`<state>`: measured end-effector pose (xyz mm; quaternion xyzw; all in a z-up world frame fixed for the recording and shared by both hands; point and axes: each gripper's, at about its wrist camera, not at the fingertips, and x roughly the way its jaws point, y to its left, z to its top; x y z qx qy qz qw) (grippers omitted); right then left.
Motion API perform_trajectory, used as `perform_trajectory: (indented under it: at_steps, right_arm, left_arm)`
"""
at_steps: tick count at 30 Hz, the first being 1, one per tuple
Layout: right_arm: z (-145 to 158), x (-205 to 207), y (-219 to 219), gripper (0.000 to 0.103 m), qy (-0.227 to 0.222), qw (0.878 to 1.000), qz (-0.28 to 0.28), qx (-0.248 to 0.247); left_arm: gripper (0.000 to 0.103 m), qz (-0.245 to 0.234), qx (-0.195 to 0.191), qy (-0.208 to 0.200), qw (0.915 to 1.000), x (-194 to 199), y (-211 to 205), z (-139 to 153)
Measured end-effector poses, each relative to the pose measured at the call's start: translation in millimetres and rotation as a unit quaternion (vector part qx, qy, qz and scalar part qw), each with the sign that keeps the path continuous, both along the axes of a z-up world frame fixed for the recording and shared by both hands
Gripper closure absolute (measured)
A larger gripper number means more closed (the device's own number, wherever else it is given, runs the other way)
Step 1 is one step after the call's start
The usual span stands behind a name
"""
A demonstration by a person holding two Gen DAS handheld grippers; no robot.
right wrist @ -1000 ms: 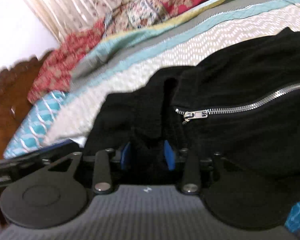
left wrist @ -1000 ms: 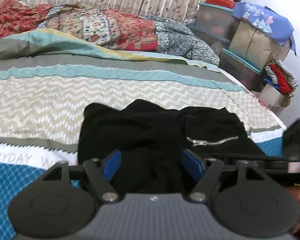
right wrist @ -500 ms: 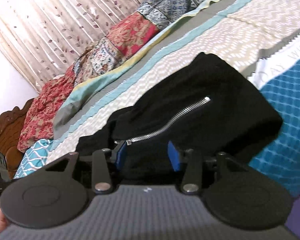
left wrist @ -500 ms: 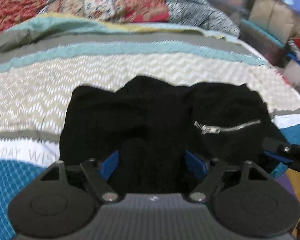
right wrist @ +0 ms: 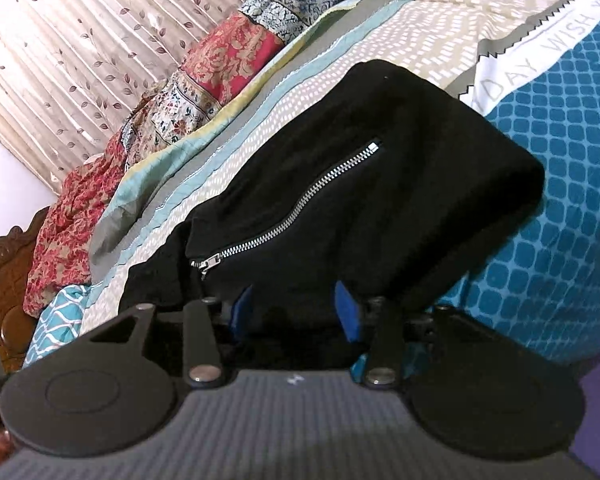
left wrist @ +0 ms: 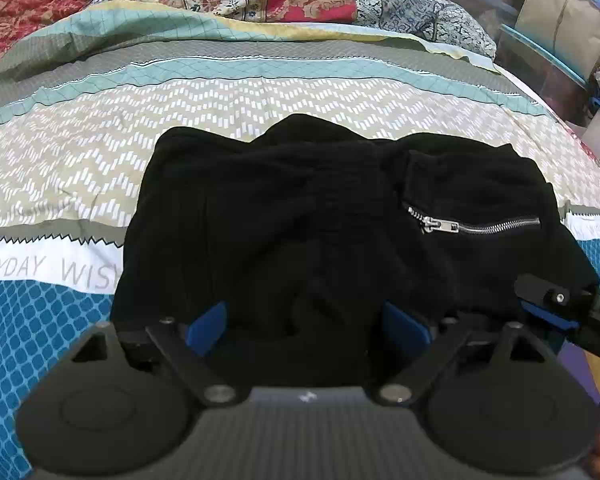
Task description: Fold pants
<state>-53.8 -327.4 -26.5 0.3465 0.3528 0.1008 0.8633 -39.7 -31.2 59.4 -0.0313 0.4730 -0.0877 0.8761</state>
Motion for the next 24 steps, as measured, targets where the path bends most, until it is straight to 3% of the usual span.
perform_trajectory:
  at_steps: [13,18,22,24]
  right_arm:
    - [2.1,6.4,5.0,0.029,-0.021,0.999,0.028,-0.023]
    - [5.8,10.6,10.3,0.016,-0.025,0.997,0.054,-0.041]
    - [21.3,5.4,14.5,0.015,-0.033,0.995,0.052,-0.08]
    - [31.0,-4.0,20.0,0.015,-0.063,0.988,0.036,-0.136]
  left_arm:
    - [0.01,0.012,-0.035,0.016,0.9992,-2.7,11.0,-8.5]
    - [0.0,0.009,-0.07,0.016,0.9974,-4.2,16.3,-8.9]
    - [0.0,0.007,-0.081,0.01,0.9966,-7.7,21.2,-8.6]
    - [0.0,0.014,-0.093,0.007,0.9955,-10.0,25.2,-8.8]
